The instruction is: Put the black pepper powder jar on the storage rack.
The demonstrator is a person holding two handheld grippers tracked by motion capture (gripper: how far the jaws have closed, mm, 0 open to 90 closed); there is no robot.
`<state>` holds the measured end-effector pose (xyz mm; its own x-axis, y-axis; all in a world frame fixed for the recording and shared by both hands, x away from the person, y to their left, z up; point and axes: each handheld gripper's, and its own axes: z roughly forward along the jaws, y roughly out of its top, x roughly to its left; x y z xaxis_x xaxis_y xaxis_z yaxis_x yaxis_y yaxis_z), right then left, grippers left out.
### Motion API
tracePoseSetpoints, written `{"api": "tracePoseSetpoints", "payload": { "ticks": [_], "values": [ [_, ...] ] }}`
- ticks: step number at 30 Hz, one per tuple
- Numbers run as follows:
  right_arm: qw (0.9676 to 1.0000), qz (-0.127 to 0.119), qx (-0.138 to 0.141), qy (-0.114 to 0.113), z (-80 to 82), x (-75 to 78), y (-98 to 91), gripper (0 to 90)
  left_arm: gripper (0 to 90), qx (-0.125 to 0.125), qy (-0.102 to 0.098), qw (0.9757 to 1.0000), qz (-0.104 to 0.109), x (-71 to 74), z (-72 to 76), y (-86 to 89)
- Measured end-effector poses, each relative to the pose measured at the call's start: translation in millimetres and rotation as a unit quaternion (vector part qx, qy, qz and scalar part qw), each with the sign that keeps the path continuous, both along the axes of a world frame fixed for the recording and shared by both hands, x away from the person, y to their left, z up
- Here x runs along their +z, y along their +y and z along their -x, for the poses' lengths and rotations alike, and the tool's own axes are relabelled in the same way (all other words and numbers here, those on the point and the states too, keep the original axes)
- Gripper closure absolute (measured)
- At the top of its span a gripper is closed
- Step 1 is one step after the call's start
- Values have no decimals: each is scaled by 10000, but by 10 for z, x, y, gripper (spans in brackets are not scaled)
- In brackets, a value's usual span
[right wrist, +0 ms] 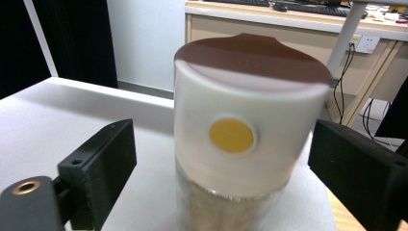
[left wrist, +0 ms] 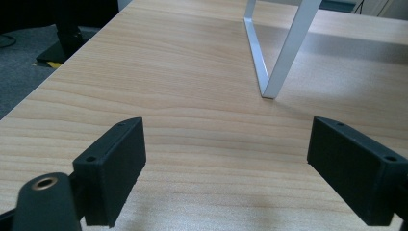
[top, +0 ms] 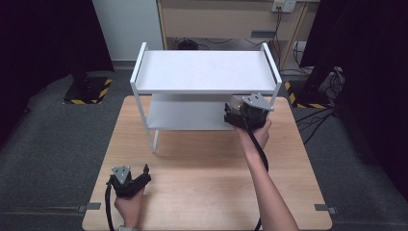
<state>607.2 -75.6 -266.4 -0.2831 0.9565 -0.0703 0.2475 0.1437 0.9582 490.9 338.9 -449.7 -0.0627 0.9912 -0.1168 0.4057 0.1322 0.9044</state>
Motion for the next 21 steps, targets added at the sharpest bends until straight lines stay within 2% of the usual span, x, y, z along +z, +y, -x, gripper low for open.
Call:
{"api": "tracePoseSetpoints", "payload": {
  "ticks": [9, 10, 13, 16, 21],
  "values": [
    [9997, -69, 14, -230, 279, -77, -33, 71, 128, -16, -6, 10000, -26, -1, 2, -5],
    [9995, -93, 11, -317, 350, -104, -49, 71, 128, -16, -4, 10000, -30, -1, 2, -6],
    [9993, -107, 8, -362, 412, -119, -63, 64, 128, -18, -6, 10000, -42, -1, 3, -8],
    [9992, -139, 19, -363, 515, -142, -108, 43, 128, -19, -6, 10000, -47, -2, 2, -11],
    [9984, -252, 112, -501, 731, -212, -231, 42, 129, -25, -3, 10000, -53, -2, 2, -12]
  ]
}}
